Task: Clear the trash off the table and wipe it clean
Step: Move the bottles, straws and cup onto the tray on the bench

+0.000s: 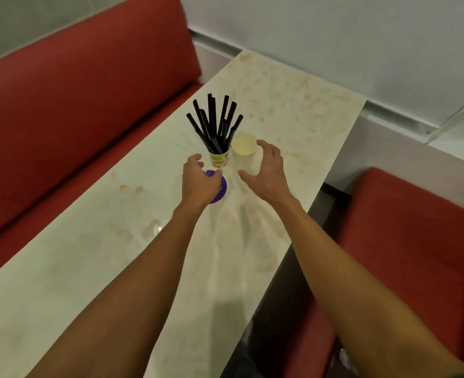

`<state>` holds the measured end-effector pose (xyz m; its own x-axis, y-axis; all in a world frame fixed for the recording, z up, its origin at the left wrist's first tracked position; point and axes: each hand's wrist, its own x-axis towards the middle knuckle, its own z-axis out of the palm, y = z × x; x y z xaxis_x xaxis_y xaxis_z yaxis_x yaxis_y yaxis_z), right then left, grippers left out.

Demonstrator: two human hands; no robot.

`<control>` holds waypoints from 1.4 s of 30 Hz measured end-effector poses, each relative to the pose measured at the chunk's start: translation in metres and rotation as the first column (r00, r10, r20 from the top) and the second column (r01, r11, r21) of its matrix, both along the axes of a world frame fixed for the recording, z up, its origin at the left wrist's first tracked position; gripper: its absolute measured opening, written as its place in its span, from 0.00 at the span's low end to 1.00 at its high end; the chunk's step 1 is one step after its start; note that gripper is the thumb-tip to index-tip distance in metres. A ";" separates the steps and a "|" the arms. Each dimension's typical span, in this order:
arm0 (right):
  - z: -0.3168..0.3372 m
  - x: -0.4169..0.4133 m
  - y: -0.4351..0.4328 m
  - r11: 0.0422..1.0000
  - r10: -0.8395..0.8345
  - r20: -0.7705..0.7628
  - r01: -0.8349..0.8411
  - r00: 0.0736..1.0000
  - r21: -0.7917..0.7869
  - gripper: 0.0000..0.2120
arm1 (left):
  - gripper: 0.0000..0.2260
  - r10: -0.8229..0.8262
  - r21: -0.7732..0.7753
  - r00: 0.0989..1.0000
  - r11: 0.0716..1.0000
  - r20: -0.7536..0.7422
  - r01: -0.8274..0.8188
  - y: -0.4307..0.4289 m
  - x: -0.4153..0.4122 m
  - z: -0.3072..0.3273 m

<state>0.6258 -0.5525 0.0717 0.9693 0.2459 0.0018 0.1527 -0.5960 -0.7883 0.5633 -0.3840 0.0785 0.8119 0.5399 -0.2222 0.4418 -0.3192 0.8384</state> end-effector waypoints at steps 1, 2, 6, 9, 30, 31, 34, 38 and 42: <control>-0.006 0.014 0.002 1.000 -0.004 -0.003 0.004 1.000 -0.010 0.45 | 0.35 0.004 0.007 1.000 1.000 -0.020 -0.004 0.003 0.012 -0.007; -0.012 0.026 0.004 1.000 -0.008 -0.006 0.008 1.000 -0.018 0.47 | 0.37 0.009 0.011 0.999 1.000 -0.037 -0.008 0.006 0.023 -0.014; -0.032 0.060 0.010 1.000 0.026 -0.051 -0.026 0.998 -0.005 0.53 | 0.41 0.014 0.011 0.997 1.000 -0.080 -0.013 0.013 0.057 -0.035; -0.045 0.078 0.012 0.998 0.062 -0.080 -0.060 0.995 0.029 0.54 | 0.40 0.006 0.021 0.999 1.000 -0.045 -0.005 0.012 0.073 -0.043; -0.040 0.065 -0.018 0.987 0.081 -0.096 -0.066 0.992 0.148 0.40 | 0.27 0.036 -0.009 0.984 0.999 0.177 -0.035 -0.024 0.063 -0.046; -0.036 0.058 -0.024 0.987 0.068 -0.084 -0.055 0.994 0.150 0.40 | 0.26 0.026 -0.002 0.981 1.000 0.191 -0.026 -0.030 0.057 -0.043; -0.024 0.036 -0.045 0.985 0.025 -0.068 -0.013 0.997 0.173 0.39 | 0.27 0.000 -0.012 0.969 1.000 0.248 0.004 -0.048 0.042 -0.036; -0.005 -0.006 -0.080 0.979 -0.040 -0.080 0.055 0.996 0.198 0.40 | 0.28 -0.059 -0.031 0.954 0.997 0.294 0.072 -0.076 0.012 -0.022; 0.010 -0.063 -0.117 0.969 -0.117 -0.078 0.131 0.990 0.210 0.40 | 0.28 -0.160 -0.030 0.940 0.984 0.302 0.177 -0.105 -0.032 -0.008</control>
<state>0.5623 -0.6691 0.0822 0.9920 0.1244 -0.0222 0.0329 -0.4237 -0.9052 0.5314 -0.4893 0.0709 0.9235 0.3833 0.0168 0.1141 -0.3161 0.9418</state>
